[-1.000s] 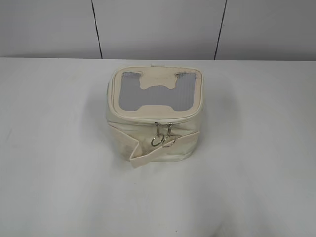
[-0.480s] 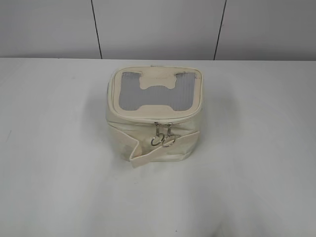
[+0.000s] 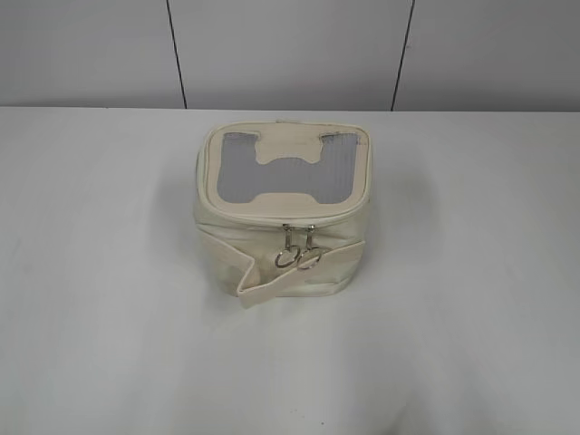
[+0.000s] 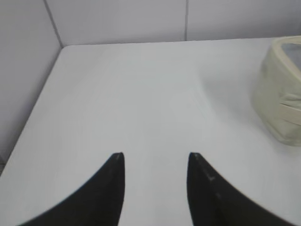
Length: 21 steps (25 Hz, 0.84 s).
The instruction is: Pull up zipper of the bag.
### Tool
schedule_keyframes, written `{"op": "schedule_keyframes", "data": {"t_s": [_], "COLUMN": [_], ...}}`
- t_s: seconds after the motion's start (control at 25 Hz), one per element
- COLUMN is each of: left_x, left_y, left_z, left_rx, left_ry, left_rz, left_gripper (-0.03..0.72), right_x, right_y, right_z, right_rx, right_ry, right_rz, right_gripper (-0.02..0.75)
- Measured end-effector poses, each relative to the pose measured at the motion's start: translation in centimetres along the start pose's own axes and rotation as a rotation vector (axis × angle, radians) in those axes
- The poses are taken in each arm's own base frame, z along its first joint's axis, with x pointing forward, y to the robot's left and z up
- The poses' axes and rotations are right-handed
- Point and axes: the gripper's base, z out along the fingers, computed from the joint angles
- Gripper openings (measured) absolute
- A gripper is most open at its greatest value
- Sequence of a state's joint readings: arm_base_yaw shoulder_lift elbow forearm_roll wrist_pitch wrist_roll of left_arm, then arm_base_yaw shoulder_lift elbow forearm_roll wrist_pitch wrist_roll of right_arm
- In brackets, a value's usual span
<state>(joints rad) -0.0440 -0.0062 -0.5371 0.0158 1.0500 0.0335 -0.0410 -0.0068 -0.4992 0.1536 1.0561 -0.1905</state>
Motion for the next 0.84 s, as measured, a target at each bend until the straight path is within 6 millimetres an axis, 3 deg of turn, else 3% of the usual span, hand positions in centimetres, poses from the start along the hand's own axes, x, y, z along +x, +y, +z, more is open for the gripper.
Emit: {"op": "schedule_keyframes", "data": {"t_s": [0.84], "left_x": [0.00], "left_y": [-0.03], "left_z": [0.00], "left_rx": [-0.031], "left_ry": [0.001], "left_rz": [-0.014], "left_gripper": [0.337], "right_x": [-0.03], "right_y": [0.01], "right_z": [0.01], "right_rx": [0.011], "right_ry": [-0.002], "right_rz": [0.005], "right_gripper": [0.440]}}
